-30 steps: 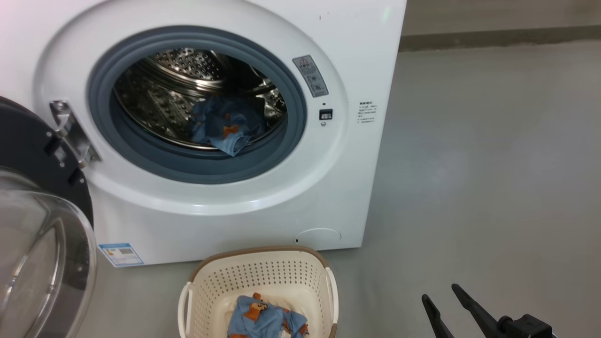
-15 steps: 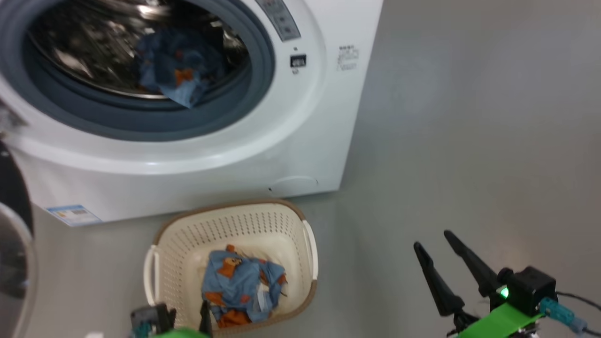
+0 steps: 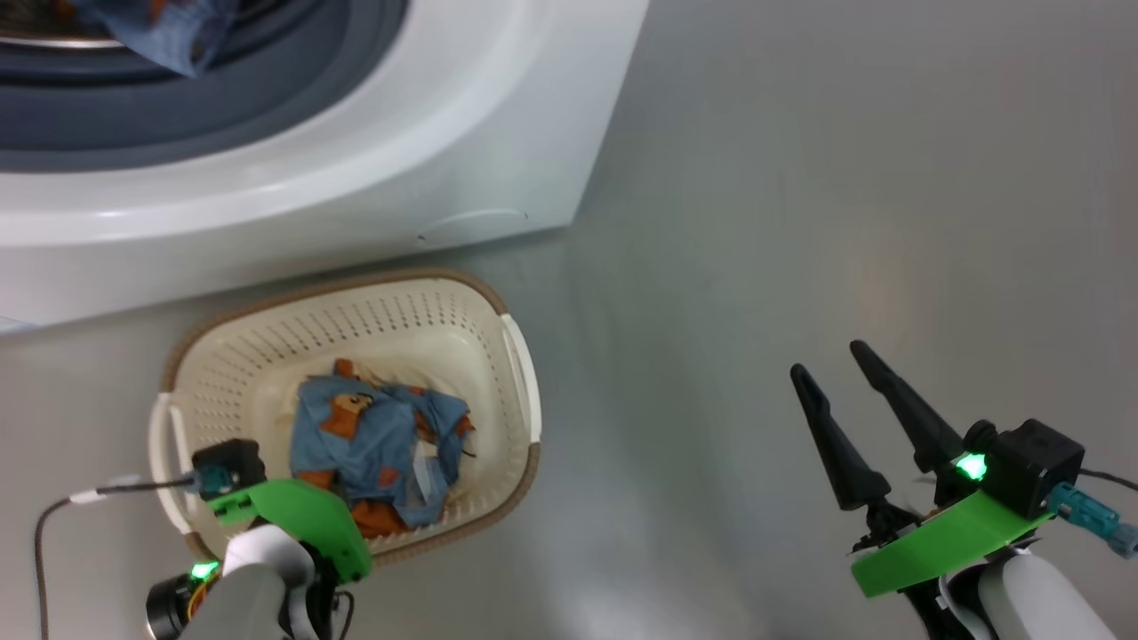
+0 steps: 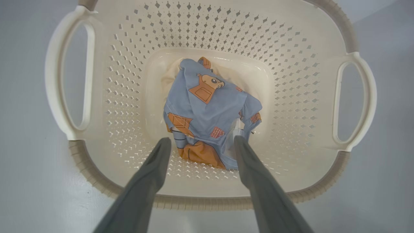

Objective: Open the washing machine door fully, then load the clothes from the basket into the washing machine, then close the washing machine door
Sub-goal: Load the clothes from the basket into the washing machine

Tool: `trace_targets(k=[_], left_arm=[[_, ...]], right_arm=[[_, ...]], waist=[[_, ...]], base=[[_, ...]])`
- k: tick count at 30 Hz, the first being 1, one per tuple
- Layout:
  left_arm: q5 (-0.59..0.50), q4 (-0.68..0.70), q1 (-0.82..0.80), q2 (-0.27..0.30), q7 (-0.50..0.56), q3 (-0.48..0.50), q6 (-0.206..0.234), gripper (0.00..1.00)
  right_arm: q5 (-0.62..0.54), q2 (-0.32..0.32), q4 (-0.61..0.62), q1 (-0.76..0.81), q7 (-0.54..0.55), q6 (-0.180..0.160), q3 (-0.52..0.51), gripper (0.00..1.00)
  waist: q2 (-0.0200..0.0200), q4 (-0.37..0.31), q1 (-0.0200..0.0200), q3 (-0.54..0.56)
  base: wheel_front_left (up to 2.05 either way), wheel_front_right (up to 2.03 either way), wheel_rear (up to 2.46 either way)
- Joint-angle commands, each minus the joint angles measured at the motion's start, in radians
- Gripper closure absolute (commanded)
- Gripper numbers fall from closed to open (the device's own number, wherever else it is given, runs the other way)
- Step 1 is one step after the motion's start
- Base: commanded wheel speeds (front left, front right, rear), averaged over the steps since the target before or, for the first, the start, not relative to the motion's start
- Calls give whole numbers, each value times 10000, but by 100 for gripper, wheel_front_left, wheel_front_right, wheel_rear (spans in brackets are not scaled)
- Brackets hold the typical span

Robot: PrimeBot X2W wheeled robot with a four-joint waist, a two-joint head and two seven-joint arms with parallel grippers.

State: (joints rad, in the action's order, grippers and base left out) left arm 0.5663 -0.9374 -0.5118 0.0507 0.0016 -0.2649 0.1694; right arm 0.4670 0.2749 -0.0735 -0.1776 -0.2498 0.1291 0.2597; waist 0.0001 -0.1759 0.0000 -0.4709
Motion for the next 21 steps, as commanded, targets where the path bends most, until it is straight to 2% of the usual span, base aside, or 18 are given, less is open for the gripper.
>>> trace_targets(k=[1, 4, 10, 17, 21], left_arm=[[93, -211, -367, 230, -21, 330, -87, 0], [317, -693, -935, 210, -295, 495, -343, 0], [488, -1649, -1697, 166, -599, 572, -588, 0], [455, -2554, -2812, 177, -932, 480, -669, 0], [511, -2880, -3405, 237, -1089, 544, -559, 0]], right_arm=[[82, 216, 270, -61, -120, 16, 166, 0], [137, 331, 319, -159, -120, 16, 80, 0], [210, 444, 468, -276, -120, 16, -30, 0], [274, 639, 708, -364, -120, 16, -292, 0], [315, 666, 895, -460, -120, 16, -352, 0]], waist=[[-1, -635, 0, -1112], [-1, -673, 0, -1534], [-1, -756, 0, -2145], [-1, -824, 0, -3143], [-1, -914, 0, -3658]], base=[[0, 0, 0], [0, 0, 0], [0, 0, 0], [0, 0, 0], [0, 0, 0]])
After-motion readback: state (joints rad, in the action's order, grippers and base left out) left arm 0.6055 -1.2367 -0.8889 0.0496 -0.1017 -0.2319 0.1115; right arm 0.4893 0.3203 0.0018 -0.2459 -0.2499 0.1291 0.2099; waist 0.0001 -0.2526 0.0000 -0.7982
